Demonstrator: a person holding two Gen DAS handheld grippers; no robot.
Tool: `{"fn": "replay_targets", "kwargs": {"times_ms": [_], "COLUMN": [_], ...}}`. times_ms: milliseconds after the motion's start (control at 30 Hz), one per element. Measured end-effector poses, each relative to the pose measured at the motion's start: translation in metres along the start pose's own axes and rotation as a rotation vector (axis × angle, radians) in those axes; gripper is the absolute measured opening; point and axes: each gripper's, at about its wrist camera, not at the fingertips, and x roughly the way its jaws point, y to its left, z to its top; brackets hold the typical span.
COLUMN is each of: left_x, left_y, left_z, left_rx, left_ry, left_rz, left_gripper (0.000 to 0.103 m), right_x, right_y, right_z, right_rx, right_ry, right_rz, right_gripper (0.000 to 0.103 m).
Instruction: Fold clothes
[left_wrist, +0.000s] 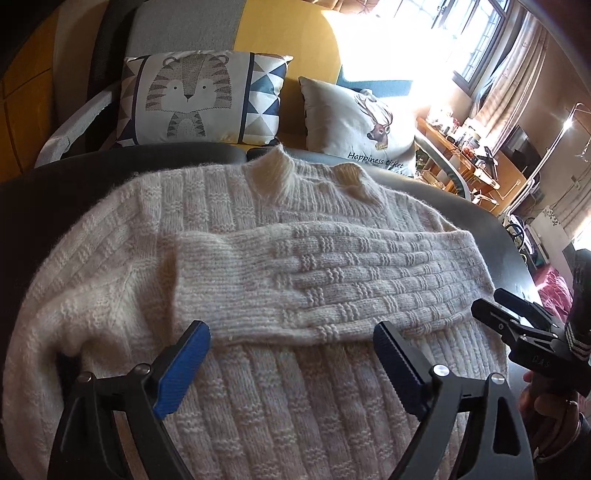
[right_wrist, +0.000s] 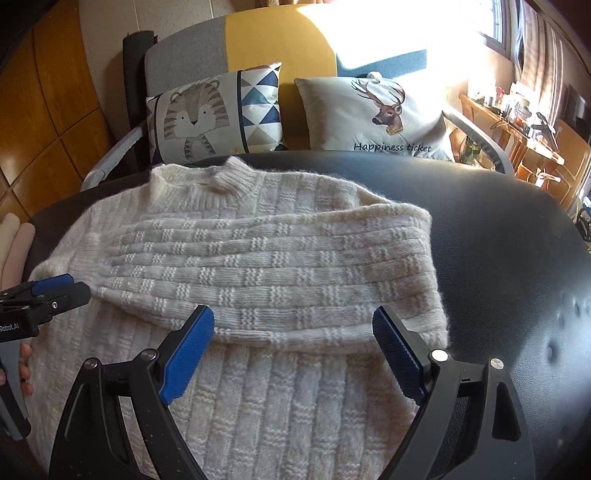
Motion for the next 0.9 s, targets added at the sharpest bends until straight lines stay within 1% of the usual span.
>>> {"fn": "replay_targets", "kwargs": {"times_ms": [67, 167, 200, 233, 300, 400, 433, 533, 600, 667, 733, 833, 900], "left_x": [0.002, 0.003, 0.002, 0.001, -0.004, -0.031, -0.041, -0.077, -0.102, -0.122, -0.139, -0.164, -0.178], "left_y": [0.002, 0.006, 0.007, 0.007, 0.012, 0.03, 0.037, 0.062, 0.08, 0.099, 0.118, 0.143, 0.16], "left_z": [-0.004, -0.012, -0.014, -0.016, -0.018, -0.021, -0.022, -0.026, -0.028, -0.03, -0.034, -0.045, -0.057], "left_rx": [-0.002, 0.002, 0.008, 0.013, 0.001, -0.052, -0.071, -0.101, -0.117, -0.136, -0.149, -0.16, -0.193], "left_ry": [0.012, 0.022, 0.021, 0.019, 0.021, -0.014, -0.028, -0.088, -0.131, -0.156, -0.175, -0.194, -0.197], "left_rz": [0.006, 0.017, 0.019, 0.022, 0.001, -0.043, -0.056, -0.045, -0.032, -0.012, 0.023, 0.082, 0.085], "left_gripper": [0.092, 0.092, 0.092, 0.092, 0.092, 0.092, 0.092, 0.092, 0.092, 0.092, 0.092, 0.092, 0.092], "right_x": [0.01, 0.035, 0.037, 0.037, 0.039, 0.037, 0.033, 0.006, -0.011, -0.026, -0.043, -0.056, -0.062], "right_y": [0.005, 0.008, 0.009, 0.008, 0.008, 0.013, 0.018, 0.051, 0.089, 0.136, 0.184, 0.251, 0.285], "right_z": [-0.003, -0.017, -0.021, -0.025, -0.024, -0.022, -0.023, -0.022, -0.022, -0.026, -0.037, -0.059, -0.075], "right_rx": [-0.013, -0.03, -0.041, -0.048, -0.046, -0.052, -0.053, -0.097, -0.169, -0.262, -0.379, -0.56, -0.655], "right_ry": [0.031, 0.113, 0.091, 0.067, 0.075, 0.095, 0.083, 0.007, -0.034, -0.05, -0.058, -0.019, 0.007], "right_rz": [-0.01, -0.044, -0.049, -0.052, -0.053, -0.075, -0.059, 0.05, 0.142, 0.256, 0.361, 0.507, 0.583], "right_gripper": [0.09, 0.09, 0.096, 0.097, 0.098, 0.098, 0.098, 0.098, 0.098, 0.098, 0.098, 0.098, 0.098]}}
